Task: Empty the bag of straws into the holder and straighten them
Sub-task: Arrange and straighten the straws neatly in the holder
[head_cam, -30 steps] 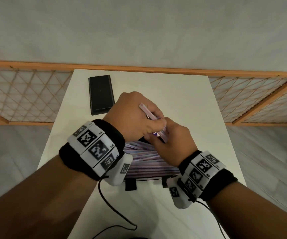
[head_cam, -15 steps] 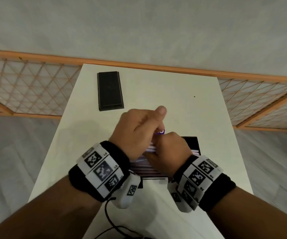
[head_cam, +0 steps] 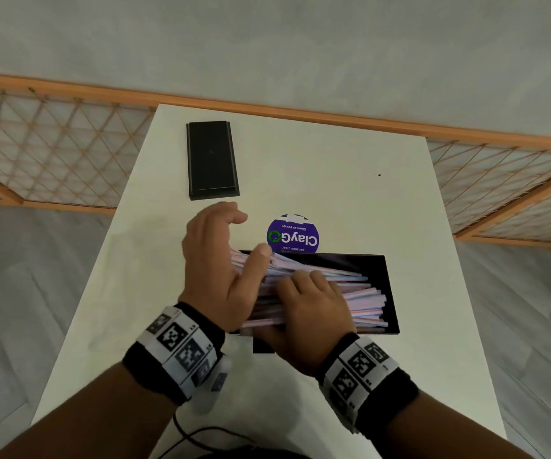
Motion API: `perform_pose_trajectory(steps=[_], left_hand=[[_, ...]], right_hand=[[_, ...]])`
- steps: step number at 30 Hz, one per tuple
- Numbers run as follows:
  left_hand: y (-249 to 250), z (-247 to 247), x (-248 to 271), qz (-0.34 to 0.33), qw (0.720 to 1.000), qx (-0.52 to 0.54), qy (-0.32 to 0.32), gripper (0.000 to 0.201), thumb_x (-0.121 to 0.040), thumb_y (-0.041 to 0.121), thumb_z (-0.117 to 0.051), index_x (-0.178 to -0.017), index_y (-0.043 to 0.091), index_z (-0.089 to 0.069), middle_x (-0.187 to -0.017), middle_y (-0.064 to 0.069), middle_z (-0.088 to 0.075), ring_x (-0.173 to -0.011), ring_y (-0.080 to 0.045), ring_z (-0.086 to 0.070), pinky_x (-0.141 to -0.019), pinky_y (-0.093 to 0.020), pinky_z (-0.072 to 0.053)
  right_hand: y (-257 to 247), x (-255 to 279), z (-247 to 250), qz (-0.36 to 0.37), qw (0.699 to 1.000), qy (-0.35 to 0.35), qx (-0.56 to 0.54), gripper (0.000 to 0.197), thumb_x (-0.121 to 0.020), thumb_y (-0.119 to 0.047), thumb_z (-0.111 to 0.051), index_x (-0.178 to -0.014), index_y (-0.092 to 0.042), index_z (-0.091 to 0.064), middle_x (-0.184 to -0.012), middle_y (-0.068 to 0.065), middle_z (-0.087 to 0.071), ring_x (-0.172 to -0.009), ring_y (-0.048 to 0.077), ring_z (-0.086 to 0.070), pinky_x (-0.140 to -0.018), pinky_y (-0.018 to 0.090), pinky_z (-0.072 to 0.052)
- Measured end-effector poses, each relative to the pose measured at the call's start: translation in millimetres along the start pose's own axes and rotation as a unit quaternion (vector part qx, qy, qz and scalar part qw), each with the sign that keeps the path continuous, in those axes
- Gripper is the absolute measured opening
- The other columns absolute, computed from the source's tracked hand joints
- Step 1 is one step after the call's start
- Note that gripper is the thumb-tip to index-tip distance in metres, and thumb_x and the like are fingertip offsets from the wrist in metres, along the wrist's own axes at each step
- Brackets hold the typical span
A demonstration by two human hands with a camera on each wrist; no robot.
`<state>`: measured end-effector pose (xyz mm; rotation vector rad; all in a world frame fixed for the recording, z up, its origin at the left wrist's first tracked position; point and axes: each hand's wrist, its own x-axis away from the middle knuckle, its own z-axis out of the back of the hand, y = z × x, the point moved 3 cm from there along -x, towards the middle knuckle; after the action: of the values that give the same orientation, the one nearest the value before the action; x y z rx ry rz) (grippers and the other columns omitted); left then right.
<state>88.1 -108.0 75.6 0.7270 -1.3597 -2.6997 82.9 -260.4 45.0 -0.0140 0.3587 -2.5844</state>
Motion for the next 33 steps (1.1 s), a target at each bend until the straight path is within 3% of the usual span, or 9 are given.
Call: perform_pose_trajectory(steps=[8,11,14,15,18,21,27,30,33], left_hand=[[-8.3,-11.8,-2.9,-0.007,0.996,-0.076,-0.045,0.037,-0.092,0.040,-0.047,-0.109,0.011,-0.062,-0.121,-0.004,-0.063,-0.116,-0.019,-0.052,-0.100,-0.033,-0.030],[-17.7,-6.2,-5.7,0.106,0.993,-0.046,-0.001,0.035,-0.092,0.041,-0.048,-0.109,0.014,-0.062,-0.114,0.004,-0.062,-0.109,-0.011,-0.049,-0.094,-0.032,-0.034],[-32.2,-6.0,-5.4,0.276,0.960,0.043,0.020,0.020,-0.098,0.036,-0.055,-0.094,0.018,-0.064,-0.096,0.008,-0.065,-0.097,-0.016,-0.058,-0.086,-0.031,-0.042],[-34.5,-7.3,-4.8,0.295,0.954,0.053,0.008,0.021,-0.099,0.033,-0.057,-0.088,0.017,-0.065,-0.087,0.006,-0.065,-0.090,-0.019,-0.059,-0.083,-0.033,-0.044],[-34.1,-9.7,-0.8,0.268,0.963,0.025,-0.033,0.035,-0.101,0.031,-0.057,-0.078,0.006,-0.066,-0.077,-0.007,-0.066,-0.080,-0.025,-0.060,-0.075,-0.038,-0.046],[-33.0,-9.5,4.0,0.252,0.967,0.015,-0.034,0.034,-0.100,0.028,-0.057,-0.076,0.006,-0.065,-0.078,-0.006,-0.066,-0.080,-0.021,-0.060,-0.070,-0.026,-0.042],[-26.0,-11.7,2.7,0.235,0.970,0.038,-0.050,0.045,-0.101,0.037,-0.052,-0.073,0.003,-0.060,-0.074,-0.003,-0.066,-0.074,-0.017,-0.060,-0.067,-0.027,-0.042],[-22.0,-9.9,-3.2,0.220,0.973,0.009,-0.062,0.025,-0.098,0.029,-0.060,-0.082,0.011,-0.065,-0.082,0.004,-0.062,-0.078,-0.007,-0.058,-0.069,-0.016,-0.040],[-25.1,-5.7,-9.1,0.226,0.972,-0.001,-0.065,0.016,-0.098,0.025,-0.060,-0.087,0.015,-0.066,-0.088,0.007,-0.061,-0.081,-0.002,-0.056,-0.068,-0.006,-0.036]], right_hand=[[21.3,9.6,19.1,-0.058,0.998,-0.001,-0.029,0.083,-0.070,-0.091,-0.043,-0.104,-0.017,-0.056,-0.101,0.000,-0.056,-0.093,0.026,-0.052,-0.082,0.042,-0.048],[42.8,1.6,20.4,-0.117,0.989,-0.088,0.007,0.095,-0.067,-0.093,-0.035,-0.125,-0.019,-0.049,-0.119,-0.002,-0.055,-0.109,0.025,-0.050,-0.096,0.044,-0.044],[44.5,-5.8,11.6,-0.100,0.982,-0.158,0.000,0.099,-0.068,-0.092,-0.029,-0.139,-0.025,-0.036,-0.130,-0.005,-0.048,-0.118,0.022,-0.045,-0.108,0.046,-0.034],[42.1,-6.2,8.3,-0.089,0.982,-0.169,-0.002,0.097,-0.068,-0.091,-0.028,-0.142,-0.027,-0.033,-0.130,-0.006,-0.047,-0.119,0.022,-0.044,-0.110,0.048,-0.032],[39.0,-6.8,4.5,-0.082,0.985,-0.155,-0.002,0.083,-0.072,-0.087,-0.030,-0.133,-0.031,-0.042,-0.120,-0.005,-0.046,-0.113,0.023,-0.044,-0.105,0.047,-0.034],[41.0,-7.8,3.6,-0.084,0.987,-0.133,-0.018,0.069,-0.076,-0.084,-0.036,-0.119,-0.031,-0.049,-0.112,-0.006,-0.045,-0.106,0.020,-0.045,-0.099,0.043,-0.038],[37.0,-11.5,0.0,-0.073,0.986,-0.144,-0.032,0.076,-0.071,-0.084,-0.042,-0.127,-0.033,-0.043,-0.118,-0.009,-0.052,-0.109,0.020,-0.048,-0.103,0.048,-0.036],[33.6,-13.8,-0.7,-0.051,0.989,-0.125,-0.053,0.071,-0.071,-0.078,-0.047,-0.128,-0.036,-0.047,-0.115,-0.006,-0.050,-0.108,0.021,-0.047,-0.099,0.045,-0.038],[38.0,-13.2,-2.3,-0.040,0.991,-0.108,-0.062,0.051,-0.071,-0.058,-0.057,-0.111,-0.027,-0.055,-0.107,-0.003,-0.053,-0.100,0.025,-0.052,-0.093,0.046,-0.042]])
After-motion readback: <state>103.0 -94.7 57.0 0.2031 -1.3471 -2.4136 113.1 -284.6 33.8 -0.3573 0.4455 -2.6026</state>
